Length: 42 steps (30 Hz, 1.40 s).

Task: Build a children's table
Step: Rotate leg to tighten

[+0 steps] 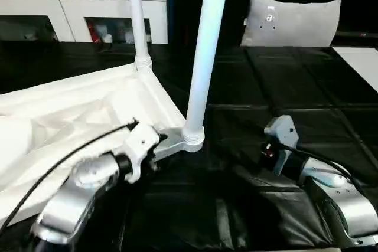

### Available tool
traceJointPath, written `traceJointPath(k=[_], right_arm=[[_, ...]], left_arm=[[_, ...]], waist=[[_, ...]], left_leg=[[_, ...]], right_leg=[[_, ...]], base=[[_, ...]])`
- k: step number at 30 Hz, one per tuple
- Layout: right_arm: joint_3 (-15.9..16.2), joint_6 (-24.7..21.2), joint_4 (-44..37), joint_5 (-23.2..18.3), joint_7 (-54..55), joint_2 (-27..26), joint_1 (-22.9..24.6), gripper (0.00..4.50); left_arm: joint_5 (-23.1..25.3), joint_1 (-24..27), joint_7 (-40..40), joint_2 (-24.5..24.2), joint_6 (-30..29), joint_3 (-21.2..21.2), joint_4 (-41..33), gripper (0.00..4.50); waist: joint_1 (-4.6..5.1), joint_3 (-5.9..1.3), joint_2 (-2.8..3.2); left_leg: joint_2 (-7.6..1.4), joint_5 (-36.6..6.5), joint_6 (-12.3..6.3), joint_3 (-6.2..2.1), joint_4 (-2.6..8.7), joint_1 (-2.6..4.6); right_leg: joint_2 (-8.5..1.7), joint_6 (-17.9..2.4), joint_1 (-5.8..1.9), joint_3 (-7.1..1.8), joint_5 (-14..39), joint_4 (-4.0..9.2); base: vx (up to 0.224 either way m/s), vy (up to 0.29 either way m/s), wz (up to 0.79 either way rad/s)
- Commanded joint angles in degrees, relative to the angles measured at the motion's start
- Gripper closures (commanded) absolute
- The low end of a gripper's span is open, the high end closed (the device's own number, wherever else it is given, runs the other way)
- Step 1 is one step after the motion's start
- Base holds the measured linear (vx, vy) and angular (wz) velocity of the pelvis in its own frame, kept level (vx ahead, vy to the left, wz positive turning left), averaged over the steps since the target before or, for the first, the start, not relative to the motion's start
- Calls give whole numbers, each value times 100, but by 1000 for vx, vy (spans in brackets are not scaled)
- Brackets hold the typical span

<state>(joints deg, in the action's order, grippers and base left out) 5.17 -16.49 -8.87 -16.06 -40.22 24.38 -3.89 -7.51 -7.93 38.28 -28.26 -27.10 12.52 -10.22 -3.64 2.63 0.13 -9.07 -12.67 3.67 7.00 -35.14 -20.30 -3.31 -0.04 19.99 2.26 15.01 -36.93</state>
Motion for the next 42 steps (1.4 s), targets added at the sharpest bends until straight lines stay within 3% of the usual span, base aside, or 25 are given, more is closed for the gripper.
traceJointPath(k=[1, 8, 15, 19, 20, 34, 40, 42], right_arm=[[39, -97, -97, -6, 6, 57, 62, 0], [68, -225, -178, -117, -113, 33, 118, 0], [169, -386, -435, -354, -468, 152, 228, 0], [174, -416, -504, -392, -544, 182, 269, 0], [168, -443, -536, -422, -568, 203, 269, 0], [175, -360, -488, -407, -549, 200, 265, 0], [73, -210, -319, -398, -494, 141, 122, 0], [29, -152, -263, -399, -498, 118, 71, 0]], left_arm=[[55, -42, -11, -27, -131, 63, 44, 142], [25, -119, 53, -93, -384, -41, 180, 219], [25, -129, 164, -208, -460, -61, 255, 268], [53, -152, 189, -223, -419, -54, 398, 296], [52, -183, 195, -226, -417, -52, 438, 301], [355, -274, 519, -563, -317, 290, 661, 413], [507, -695, 712, -510, 170, 450, 1273, 444], [617, -1107, 776, -266, 893, 559, 1952, 447]], waist=[[-20, -235, 40], [-26, -216, 14], [-38, -229, 38], [-34, -225, 45], [-43, -226, 86], [-39, -204, 72], [-37, -220, 39], [-30, -209, 35]], left_leg=[[-317, -770, -260, -52, 490, -17], [-328, -949, -216, -42, 513, -13], [-339, -733, -295, -51, 509, -27], [-338, -781, -283, -46, 515, -21], [-340, -812, -265, -57, 520, -22], [-349, -833, -251, -43, 547, -16], [-344, -734, -244, -29, 545, -6], [-322, -679, -270, -16, 536, -17]], right_leg=[[-438, -1317, -183, -267, 39, 470], [-456, -1275, -160, -283, 555, 522], [-457, -1282, -170, -282, 156, 496], [-456, -1316, -163, -281, 197, 505], [-460, -1320, -164, -279, 219, 498], [-468, -1320, -157, -290, 387, 533], [-471, -1291, -155, -293, 329, 527], [-463, -1255, -156, -295, 278, 554]], base=[[0, 0, 0], [0, 0, 0], [0, 0, 0], [0, 0, 0], [0, 0, 0], [0, 0, 0], [0, 0, 0], [0, 0, 0]])
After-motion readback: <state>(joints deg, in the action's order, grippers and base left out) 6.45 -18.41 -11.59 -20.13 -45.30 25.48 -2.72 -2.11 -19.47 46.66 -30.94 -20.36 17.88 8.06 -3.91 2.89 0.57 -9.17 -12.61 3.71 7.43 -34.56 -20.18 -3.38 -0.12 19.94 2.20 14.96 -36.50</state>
